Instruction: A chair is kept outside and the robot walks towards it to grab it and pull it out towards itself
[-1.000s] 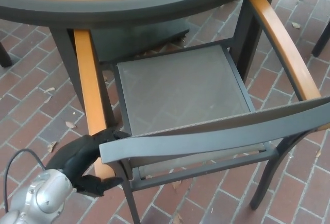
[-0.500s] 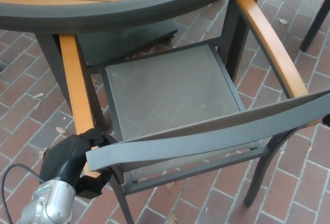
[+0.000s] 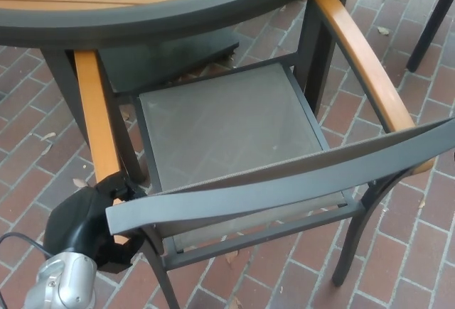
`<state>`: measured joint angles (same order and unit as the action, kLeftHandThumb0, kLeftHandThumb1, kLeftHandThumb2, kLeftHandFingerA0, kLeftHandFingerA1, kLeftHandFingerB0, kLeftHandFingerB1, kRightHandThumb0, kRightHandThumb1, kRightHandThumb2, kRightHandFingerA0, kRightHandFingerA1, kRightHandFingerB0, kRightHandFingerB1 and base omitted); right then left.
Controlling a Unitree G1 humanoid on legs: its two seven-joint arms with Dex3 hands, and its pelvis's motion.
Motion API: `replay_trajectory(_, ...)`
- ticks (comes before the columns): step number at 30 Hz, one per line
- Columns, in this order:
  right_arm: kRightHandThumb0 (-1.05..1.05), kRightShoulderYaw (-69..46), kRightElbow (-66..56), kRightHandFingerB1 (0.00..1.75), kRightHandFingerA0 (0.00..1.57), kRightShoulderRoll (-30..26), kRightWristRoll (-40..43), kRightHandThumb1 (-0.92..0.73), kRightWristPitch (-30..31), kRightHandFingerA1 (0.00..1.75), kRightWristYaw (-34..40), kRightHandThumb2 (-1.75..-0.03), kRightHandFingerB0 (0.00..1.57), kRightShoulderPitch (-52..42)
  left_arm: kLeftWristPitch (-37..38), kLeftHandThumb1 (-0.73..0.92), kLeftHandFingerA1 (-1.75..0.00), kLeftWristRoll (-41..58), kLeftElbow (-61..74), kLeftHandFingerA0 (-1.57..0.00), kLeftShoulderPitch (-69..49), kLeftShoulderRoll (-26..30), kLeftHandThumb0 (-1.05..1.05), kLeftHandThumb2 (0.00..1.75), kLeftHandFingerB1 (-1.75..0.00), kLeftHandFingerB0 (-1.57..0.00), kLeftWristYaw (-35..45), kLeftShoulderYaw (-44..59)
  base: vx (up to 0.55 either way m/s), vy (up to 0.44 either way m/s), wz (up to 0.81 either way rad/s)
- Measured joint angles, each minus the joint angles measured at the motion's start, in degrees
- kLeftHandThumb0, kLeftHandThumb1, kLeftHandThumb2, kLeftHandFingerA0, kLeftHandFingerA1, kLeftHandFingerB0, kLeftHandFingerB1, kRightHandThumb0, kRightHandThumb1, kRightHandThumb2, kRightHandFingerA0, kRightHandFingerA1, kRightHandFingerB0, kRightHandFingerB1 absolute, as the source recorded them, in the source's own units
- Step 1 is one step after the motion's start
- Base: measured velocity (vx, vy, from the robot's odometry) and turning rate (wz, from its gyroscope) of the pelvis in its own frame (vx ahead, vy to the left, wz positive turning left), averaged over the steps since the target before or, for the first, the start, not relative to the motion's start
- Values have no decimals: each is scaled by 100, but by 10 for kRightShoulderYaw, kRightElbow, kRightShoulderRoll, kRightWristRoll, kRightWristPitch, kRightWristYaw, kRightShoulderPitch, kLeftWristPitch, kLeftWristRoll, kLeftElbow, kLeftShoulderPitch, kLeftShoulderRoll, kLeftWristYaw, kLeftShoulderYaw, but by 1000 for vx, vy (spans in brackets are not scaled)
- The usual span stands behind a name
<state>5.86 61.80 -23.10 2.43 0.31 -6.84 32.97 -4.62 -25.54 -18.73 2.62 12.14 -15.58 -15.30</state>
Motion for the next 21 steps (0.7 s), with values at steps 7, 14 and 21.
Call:
replay_trajectory(7, -12, 4, -33, 160, 87, -2, 1, -52, -10, 173, 17, -124, 84, -27, 0, 43, -144, 12, 13, -128, -11, 0, -21, 121, -135, -115, 11, 8, 0, 0, 0)
replay_trajectory(14, -13, 0, -92, 159, 91, -14, 11, -50, -33, 172, 17, -126, 80, -82, -8, 30, -175, 46, 71, -110, -52, -12, -11, 149, -175, -92, 34, 38, 0, 0, 0)
replay_trajectory(21, -10, -31, -206, 157, 93, -25, 45, -50, -57, 174, 16, -134, 81, -194, -29, 30, -175, 83, 167, -110, -120, -14, -11, 151, -175, -93, 63, 72, -9, -8, 3)
